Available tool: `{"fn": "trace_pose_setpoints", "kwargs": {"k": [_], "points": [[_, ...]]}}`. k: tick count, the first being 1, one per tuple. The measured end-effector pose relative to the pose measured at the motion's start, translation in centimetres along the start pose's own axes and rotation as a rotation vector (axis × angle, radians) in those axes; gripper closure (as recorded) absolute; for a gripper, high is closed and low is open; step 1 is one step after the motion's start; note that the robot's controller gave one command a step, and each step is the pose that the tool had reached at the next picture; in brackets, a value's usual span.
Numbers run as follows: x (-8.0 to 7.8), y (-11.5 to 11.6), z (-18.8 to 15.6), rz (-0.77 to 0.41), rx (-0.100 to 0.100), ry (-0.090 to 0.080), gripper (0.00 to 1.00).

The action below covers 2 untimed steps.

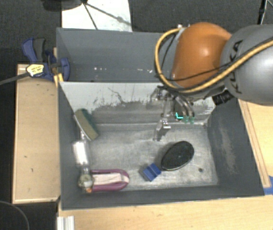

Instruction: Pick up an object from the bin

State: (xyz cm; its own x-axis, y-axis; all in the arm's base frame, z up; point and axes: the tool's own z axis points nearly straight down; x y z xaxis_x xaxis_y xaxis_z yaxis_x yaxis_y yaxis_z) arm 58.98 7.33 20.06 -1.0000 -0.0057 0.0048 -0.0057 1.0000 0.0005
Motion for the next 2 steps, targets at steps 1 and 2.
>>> {"fn": "trace_pose_setpoints", "kwargs": {"k": [1,2], "points": [[2.66,-10.44,9.50,-0.206,0.000,0.002,0.00],[2.50,-10.12,9.05,-0.208,-0.001,0.002,1.00]]}}
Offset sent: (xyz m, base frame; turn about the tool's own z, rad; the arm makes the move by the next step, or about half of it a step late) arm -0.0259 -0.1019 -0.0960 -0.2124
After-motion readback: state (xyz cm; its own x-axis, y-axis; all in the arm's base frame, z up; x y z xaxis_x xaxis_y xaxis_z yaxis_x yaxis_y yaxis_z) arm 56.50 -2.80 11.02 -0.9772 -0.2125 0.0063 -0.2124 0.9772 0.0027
